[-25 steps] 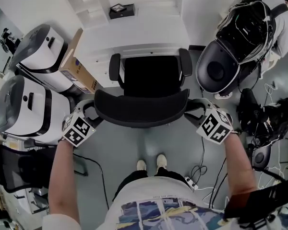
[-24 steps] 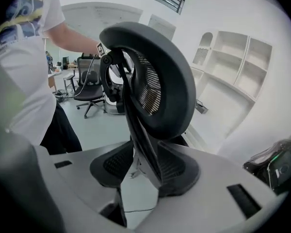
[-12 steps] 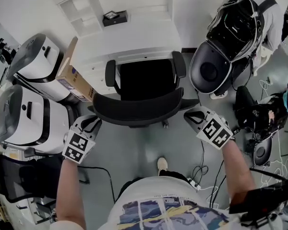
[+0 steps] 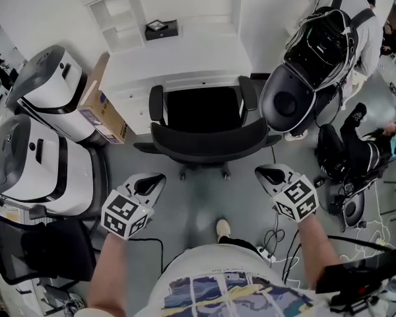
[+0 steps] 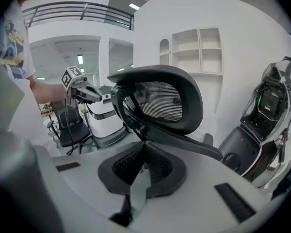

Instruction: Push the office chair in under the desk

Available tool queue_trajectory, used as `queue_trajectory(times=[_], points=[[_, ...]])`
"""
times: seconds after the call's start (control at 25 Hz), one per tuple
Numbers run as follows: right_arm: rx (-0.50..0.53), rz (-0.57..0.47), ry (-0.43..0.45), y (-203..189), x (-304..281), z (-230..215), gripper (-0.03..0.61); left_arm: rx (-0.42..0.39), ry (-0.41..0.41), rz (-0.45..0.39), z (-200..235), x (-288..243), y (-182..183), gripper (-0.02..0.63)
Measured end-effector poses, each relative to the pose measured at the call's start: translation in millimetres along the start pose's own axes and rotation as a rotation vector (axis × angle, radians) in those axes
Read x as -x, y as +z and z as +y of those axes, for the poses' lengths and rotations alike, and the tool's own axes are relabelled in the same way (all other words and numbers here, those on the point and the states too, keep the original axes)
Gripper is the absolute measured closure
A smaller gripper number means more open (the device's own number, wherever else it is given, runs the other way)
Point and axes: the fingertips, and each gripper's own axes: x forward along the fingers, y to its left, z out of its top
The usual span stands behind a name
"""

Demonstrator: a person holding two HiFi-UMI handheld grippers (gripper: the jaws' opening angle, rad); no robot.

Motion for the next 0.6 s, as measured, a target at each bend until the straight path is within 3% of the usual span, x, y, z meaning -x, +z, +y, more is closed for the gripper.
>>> queue_trajectory(times=[0.12, 0.32, 0.6], points=[[-0.054, -0.033, -0.012, 6.9, 4.0, 23.2, 0.552, 0.025, -0.047, -0.052, -18.7, 10.9, 3.0, 0.600], [-0.047, -0.065, -0.008, 15.4, 10.3, 70.4, 0.552, 0.073, -0.103, -0.135, -40.6, 36.5, 6.6, 0.601], [-0.058, -0.095, -0.028, 19.7, 19.8, 119.1, 0.554, 0.103, -0.097, -0.197, -49.4, 70.6, -1.3, 0.601]])
